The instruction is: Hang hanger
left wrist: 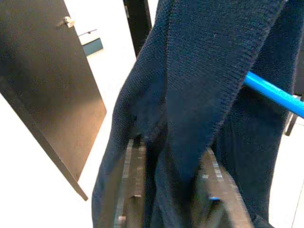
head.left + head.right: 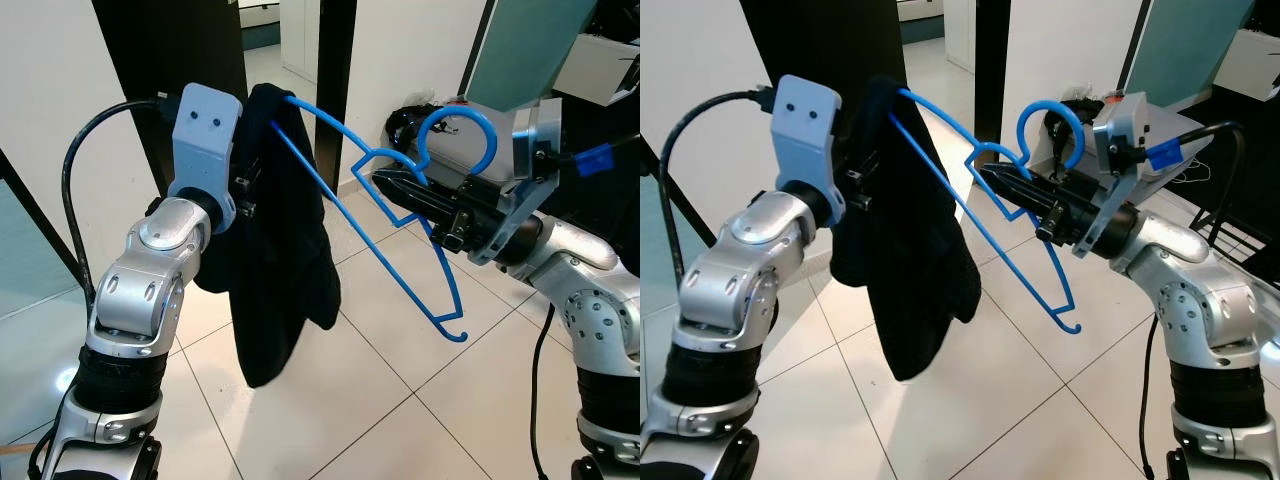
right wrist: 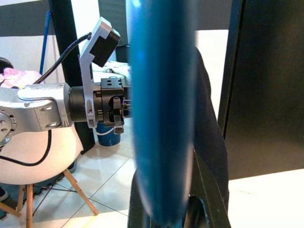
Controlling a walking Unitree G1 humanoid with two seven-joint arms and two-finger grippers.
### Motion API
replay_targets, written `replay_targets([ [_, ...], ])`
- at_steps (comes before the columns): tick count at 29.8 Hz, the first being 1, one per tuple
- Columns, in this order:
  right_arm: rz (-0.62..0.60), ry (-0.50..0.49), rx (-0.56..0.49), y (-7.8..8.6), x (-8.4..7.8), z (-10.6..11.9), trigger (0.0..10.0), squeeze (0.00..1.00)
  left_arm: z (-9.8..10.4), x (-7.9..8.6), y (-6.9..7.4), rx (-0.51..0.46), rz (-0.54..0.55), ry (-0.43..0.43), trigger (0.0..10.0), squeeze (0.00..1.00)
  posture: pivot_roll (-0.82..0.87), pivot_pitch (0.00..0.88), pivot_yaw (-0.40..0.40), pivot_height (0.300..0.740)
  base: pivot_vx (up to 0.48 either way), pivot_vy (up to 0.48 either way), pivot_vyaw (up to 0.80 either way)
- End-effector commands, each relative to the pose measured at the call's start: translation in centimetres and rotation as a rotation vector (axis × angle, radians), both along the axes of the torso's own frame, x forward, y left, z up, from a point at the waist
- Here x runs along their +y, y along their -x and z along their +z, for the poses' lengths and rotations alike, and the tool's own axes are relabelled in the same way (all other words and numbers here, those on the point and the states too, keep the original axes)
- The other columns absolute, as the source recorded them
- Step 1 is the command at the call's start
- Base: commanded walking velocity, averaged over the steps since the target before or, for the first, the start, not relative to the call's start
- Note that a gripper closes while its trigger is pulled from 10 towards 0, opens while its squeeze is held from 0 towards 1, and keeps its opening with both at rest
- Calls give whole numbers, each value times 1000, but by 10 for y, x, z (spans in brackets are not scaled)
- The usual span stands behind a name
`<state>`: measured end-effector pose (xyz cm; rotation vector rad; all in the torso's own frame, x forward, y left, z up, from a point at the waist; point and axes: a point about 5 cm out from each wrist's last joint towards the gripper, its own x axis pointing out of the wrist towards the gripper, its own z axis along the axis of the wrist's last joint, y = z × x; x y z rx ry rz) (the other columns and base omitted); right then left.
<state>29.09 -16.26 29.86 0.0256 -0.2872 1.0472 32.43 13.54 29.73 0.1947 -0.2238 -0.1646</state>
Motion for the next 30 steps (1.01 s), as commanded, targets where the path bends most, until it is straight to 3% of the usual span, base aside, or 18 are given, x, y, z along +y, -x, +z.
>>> replay_targets([
  [1,-2,-21,-66,3,-3,12,10000,0,-7,1,0,31,9,-19,0,0,4,96,-7,740,0,0,0],
  [9,16,-5,-73,7,-3,14,10000,0,-11,8,-5,40,57,-52,0,0,-1,91,-3,740,0,0,0],
  [13,-31,146,-11,4,-7,-5,10000,0,9,24,-11,-49,116,-98,0,0,1,86,-3,740,0,0,0],
  [14,-31,146,-11,4,-7,-5,10000,0,9,24,-11,-49,116,-98,0,0,1,86,-3,740,0,0,0],
  [16,-40,223,32,5,-8,-17,10000,0,31,30,-14,-145,137,-147,0,0,3,83,-4,740,0,0,0],
  [19,-48,262,53,6,-9,-23,10000,0,49,30,-14,-220,126,-198,0,0,3,81,-5,740,0,0,0],
  [21,-48,262,53,6,-9,-23,10000,0,49,30,-14,-220,126,-198,0,0,3,81,-5,740,0,0,0],
  [23,-60,265,59,5,-9,-24,10000,0,57,24,-14,-251,87,-200,0,0,5,76,-5,740,0,0,0],
  [24,-78,264,62,3,-9,-24,10000,0,68,12,-11,-291,20,-206,0,0,5,76,-5,740,0,0,0],
  [26,-83,261,61,2,-9,-24,10000,0,69,8,-11,-297,-2,-208,0,0,5,76,-5,740,0,0,0],
  [30,-120,223,39,-5,-6,-19,10000,0,61,-20,-6,-260,-173,-180,0,0,11,75,-4,740,0,0,0],
])
